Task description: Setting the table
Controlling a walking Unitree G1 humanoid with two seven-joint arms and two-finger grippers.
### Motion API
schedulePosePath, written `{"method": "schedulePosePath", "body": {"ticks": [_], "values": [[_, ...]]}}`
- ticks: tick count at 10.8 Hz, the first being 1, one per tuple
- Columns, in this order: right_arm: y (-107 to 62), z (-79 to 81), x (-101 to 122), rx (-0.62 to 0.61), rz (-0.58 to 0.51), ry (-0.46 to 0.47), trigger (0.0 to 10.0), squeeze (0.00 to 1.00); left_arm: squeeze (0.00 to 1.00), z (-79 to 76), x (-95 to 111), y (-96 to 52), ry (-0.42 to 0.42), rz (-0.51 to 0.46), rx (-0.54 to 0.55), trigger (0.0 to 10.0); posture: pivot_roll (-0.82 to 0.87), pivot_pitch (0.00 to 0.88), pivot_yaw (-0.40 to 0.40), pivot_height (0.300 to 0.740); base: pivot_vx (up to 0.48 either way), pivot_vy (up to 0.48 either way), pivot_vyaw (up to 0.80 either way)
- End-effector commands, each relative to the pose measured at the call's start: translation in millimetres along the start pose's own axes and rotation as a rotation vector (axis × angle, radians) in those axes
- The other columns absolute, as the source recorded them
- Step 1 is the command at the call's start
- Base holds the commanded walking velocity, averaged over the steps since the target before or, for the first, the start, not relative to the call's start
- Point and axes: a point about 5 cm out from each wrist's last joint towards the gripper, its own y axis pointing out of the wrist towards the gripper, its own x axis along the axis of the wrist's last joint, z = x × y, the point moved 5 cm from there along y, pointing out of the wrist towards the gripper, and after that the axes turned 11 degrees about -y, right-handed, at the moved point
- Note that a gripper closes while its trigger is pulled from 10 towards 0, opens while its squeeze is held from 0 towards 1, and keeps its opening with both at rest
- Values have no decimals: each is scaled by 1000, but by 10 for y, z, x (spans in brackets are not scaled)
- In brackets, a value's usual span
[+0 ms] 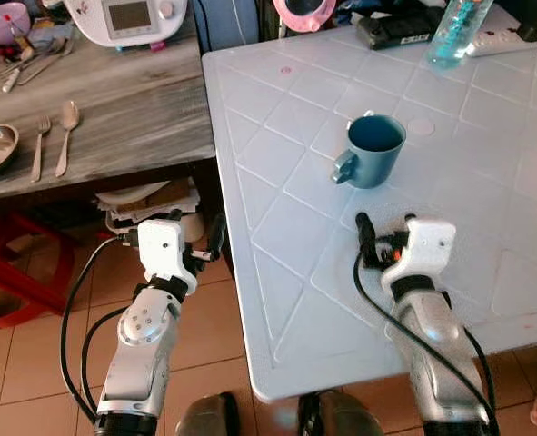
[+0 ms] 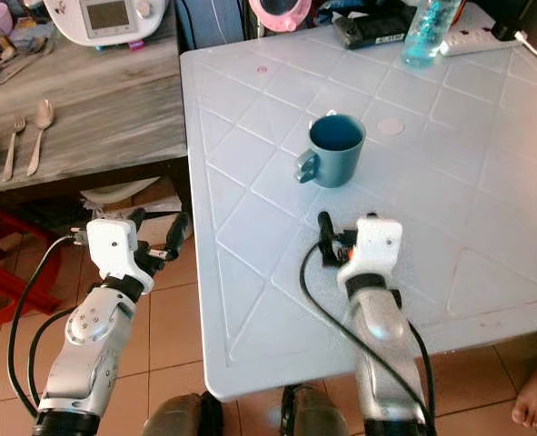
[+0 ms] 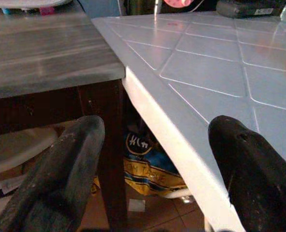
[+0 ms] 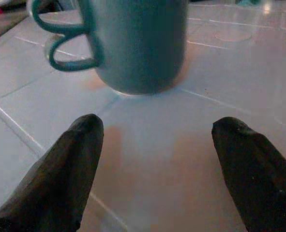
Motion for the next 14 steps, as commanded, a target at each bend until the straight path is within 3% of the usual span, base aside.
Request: {"method": "schedulePosePath", "body": {"ticks": [1, 2, 3, 6, 9, 11, 14], "values": [[52, 26, 9, 5, 4, -2, 10000, 0, 0, 3, 13, -9, 5, 4, -3, 10000, -44, 177, 79, 740, 0, 0, 0], [227, 77, 141, 33, -27, -4, 10000, 0, 0, -13, 21, -6, 4, 3, -8, 10000, -36, 177, 78, 740, 0, 0, 0], [299, 152, 181, 68, -33, -12, 10000, 0, 0, 0, 21, -12, 6, 3, -5, 10000, -33, 180, 77, 740, 0, 0, 0], [329, 246, 212, 101, -44, -19, 10000, 0, 0, -3, 25, -26, 8, 4, -5, 10000, -28, 182, 74, 740, 0, 0, 0], [303, 49, 179, 33, -42, -39, 10000, 0, 0, 6, 27, -32, 11, 7, -6, 10000, -27, 187, 75, 740, 0, 0, 0], [330, -187, 163, -23, -36, -60, 10000, 0, 0, 21, 34, -40, 13, 7, 0, 10000, -21, 191, 77, 740, 0, 0, 0], [395, -262, 220, -42, -53, -70, 10000, 0, 0, 29, 38, -47, 16, 8, 3, 10000, -15, 191, 82, 740, 0, 0, 0]]}}
